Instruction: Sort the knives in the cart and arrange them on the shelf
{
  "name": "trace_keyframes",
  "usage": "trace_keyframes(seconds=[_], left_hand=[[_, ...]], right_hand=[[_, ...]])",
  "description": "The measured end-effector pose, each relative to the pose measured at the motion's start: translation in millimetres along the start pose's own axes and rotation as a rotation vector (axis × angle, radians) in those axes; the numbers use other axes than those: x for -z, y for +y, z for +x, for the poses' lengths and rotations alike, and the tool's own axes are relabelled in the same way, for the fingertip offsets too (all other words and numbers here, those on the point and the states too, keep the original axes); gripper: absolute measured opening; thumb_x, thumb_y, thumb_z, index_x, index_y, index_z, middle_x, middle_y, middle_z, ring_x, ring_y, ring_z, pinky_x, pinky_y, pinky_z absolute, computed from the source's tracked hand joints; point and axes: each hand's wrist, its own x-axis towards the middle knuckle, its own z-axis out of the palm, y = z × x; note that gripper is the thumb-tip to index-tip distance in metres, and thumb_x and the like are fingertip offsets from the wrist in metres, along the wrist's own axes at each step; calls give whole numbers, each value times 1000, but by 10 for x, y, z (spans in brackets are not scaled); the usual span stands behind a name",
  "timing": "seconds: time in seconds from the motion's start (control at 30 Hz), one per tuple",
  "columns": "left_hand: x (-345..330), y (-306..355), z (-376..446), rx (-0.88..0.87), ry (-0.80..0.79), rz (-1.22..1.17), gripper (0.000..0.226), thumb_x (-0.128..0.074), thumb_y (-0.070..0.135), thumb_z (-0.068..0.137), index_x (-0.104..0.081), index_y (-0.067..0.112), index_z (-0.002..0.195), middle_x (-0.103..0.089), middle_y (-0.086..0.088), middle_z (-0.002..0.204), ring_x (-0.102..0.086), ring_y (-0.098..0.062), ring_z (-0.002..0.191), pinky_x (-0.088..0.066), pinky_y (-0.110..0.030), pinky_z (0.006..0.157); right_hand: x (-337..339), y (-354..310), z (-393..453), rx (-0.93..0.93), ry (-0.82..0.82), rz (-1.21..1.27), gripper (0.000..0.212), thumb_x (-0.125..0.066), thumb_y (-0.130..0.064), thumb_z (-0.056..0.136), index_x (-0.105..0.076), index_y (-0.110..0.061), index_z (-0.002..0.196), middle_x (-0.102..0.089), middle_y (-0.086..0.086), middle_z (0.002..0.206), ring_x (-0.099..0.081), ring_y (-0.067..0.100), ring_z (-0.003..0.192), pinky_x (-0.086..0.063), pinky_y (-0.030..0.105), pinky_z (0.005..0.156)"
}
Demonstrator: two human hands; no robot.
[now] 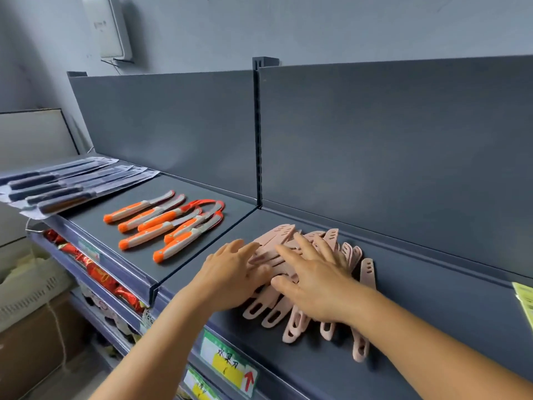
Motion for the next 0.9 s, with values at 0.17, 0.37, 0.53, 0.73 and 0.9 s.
trace_keyframes(seconds=[0.17,0.37,0.53,0.73,0.9], left_hand=[[0,-134,83,-184,-72,-95,47,-28,47,100,-37,28,141,-34,3,146,-31,-16,135,-27,-32,111],[-84,-215,179,-410,-77,-118,54,-21,48,97,-39,17,137,-37,2,144,-34,-17,130,-26,-29,109],[-251,35,215,-496,-57,-153,38,-25,39,100,-44,17,124,-44,4,130,-38,-17,120,-33,-32,104],[-355,473,139,-525,-81,-110,46,-21,49,99,-47,16,119,-46,3,121,-42,-20,114,-36,-34,100],[-312,617,126,-547,-121,-115,50,-18,48,100,-50,21,127,-46,6,132,-41,-21,123,-33,-32,104]], right_hand=[[-184,-174,169,-177,-16,38,66,-26,-73,86,-1,-53,144,11,-13,158,25,26,143,7,58,113],[-191,-223,93,-275,11,49,65,-38,-66,87,-5,-55,143,8,-19,158,27,16,143,9,55,114],[-166,-31,-116,-331,44,85,63,-42,-65,86,-10,-60,141,4,-22,157,23,11,143,7,51,117],[-93,293,-458,-376,39,85,61,-44,-64,85,-12,-65,137,1,-27,155,20,6,143,4,47,118],[-70,476,-600,-367,52,103,60,-46,-64,85,-14,-64,136,-1,-30,154,19,5,143,5,47,117]])
